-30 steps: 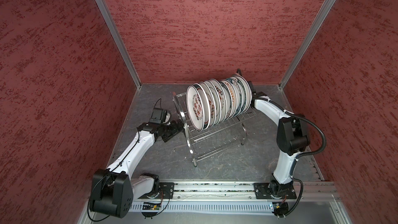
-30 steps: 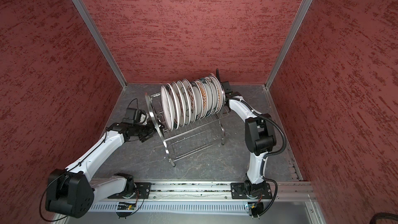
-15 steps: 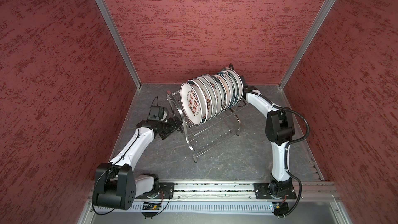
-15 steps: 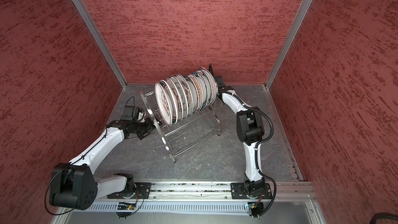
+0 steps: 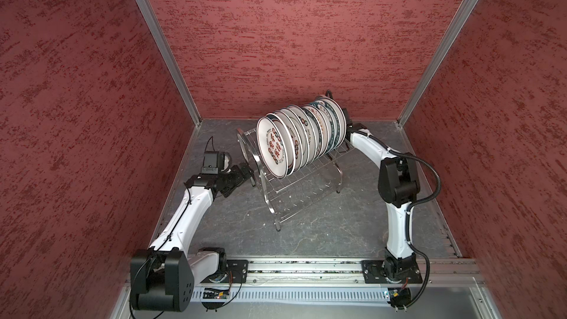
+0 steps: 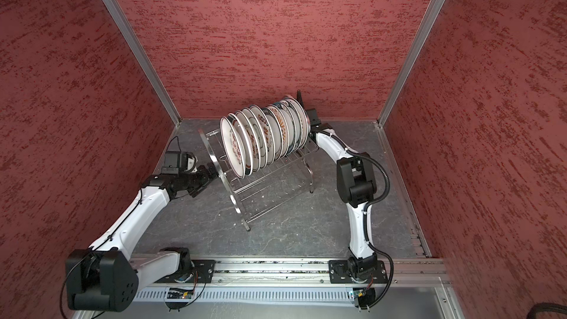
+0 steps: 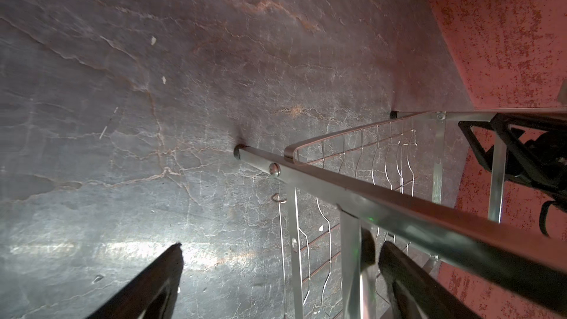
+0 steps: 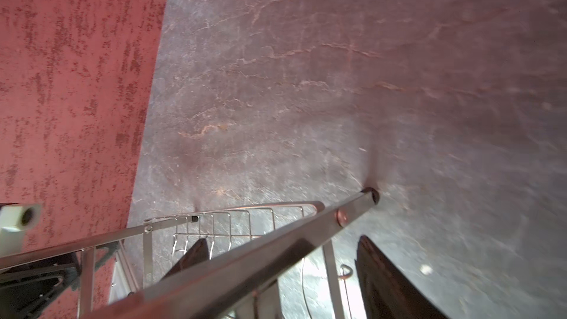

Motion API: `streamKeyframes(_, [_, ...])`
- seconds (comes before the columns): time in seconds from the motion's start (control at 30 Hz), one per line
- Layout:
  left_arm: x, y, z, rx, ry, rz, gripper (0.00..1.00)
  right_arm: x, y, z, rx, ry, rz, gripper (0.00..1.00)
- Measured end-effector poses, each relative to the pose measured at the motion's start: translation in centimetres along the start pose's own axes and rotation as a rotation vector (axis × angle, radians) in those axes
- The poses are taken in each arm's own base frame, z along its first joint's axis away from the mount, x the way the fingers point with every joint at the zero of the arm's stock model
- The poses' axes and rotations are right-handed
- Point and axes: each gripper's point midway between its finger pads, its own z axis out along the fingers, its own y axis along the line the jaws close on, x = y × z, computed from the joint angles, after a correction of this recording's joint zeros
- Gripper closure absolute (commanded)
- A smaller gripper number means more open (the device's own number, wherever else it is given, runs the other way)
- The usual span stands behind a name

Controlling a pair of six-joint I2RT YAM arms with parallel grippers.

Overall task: Unload the plates from the dish rack
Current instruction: Move a dish rack to the top-right of the table.

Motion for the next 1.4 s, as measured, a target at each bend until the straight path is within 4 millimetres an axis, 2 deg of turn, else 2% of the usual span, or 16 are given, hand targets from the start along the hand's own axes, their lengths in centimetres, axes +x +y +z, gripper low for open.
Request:
streamKeyframes(0.27, [0.0, 0.7, -0.6, -0.005, -0.017, -0.014, 0.01, 0.6, -2.0, -2.9, 0.040, -0.037, 0.030, 0.20])
streamKeyframes(0.57, [0.4, 0.8, -0.9, 0.005, -0.022, -0.006, 0.01, 0.7, -1.5, -3.5, 0.009, -0.032, -0.053, 0.17])
streamKeyframes(0.8, [0.2, 0.3, -1.3, 0.026, -0.037, 0.010, 0.01, 2.4, -0.2, -5.2, -0.124, -0.006, -0.095, 0.15])
streamKeyframes(1.03, [0.2, 0.2, -1.4, 0.030, -0.037, 0.010, 0.00, 1.4, 0.0, -6.1, -0.174, -0.049, -0.106, 0.15])
streamKeyframes(1.13, [0.2, 0.1, -1.5, 0.034, -0.044, 0.014, 0.00, 1.3, -1.2, -6.7, -0.158, -0.069, -0.056, 0.15])
streamKeyframes(1.2, [0.2, 0.1, -1.6, 0.035, -0.047, 0.017, 0.01, 1.2, -3.0, -7.5, -0.129, -0.090, 0.003, 0.15])
streamKeyframes(1.33, [0.1, 0.1, -1.7, 0.034, -0.049, 0.018, 0.01, 1.2, -6.3, -9.9, -0.076, -0.147, 0.094, 0.15])
streamKeyframes(1.4, [0.1, 0.2, -1.7, 0.033, -0.050, 0.020, 0.01, 1.3, -7.2, -11.3, -0.054, -0.172, 0.121, 0.15])
